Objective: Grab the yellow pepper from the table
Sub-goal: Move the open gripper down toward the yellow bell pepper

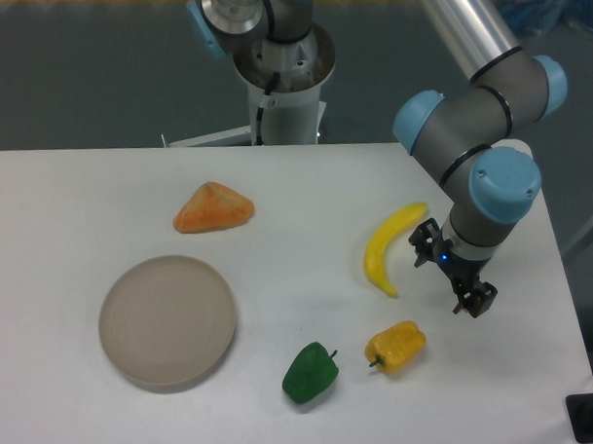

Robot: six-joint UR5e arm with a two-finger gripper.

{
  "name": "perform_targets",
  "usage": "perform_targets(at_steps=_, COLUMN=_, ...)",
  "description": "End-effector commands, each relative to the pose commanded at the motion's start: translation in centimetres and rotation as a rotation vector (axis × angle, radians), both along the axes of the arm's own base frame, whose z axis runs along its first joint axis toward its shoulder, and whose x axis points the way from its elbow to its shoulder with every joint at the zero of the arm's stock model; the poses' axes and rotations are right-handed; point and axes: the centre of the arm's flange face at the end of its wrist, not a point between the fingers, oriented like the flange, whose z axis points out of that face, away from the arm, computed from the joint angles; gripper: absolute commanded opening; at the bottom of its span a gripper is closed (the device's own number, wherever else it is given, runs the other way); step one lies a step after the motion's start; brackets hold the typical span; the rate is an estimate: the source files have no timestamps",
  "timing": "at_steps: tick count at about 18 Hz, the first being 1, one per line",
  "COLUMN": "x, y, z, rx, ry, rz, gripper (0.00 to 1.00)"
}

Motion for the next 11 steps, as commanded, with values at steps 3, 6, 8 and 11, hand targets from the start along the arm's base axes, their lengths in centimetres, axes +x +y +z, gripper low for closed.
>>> perform_targets(at_steps=3, x=0.1, y=-0.1, z=0.0, rx=-0.001, ry=-0.001, rz=0.002, gripper=1.0)
perform_targets(at_steps=6, x=0.3, y=0.0, z=0.0, rx=-0.004, ry=-0.005, rz=0.006, gripper=1.0)
perform_targets(at_steps=8, x=0.3, y=0.3, z=0.1, rx=0.006, ry=0.003, rz=0.03, gripper=1.0)
perform_targets(at_steps=11, x=0.9, y=1.2, z=0.2, rx=0.042, ry=0.012, rz=0.122, gripper=1.0)
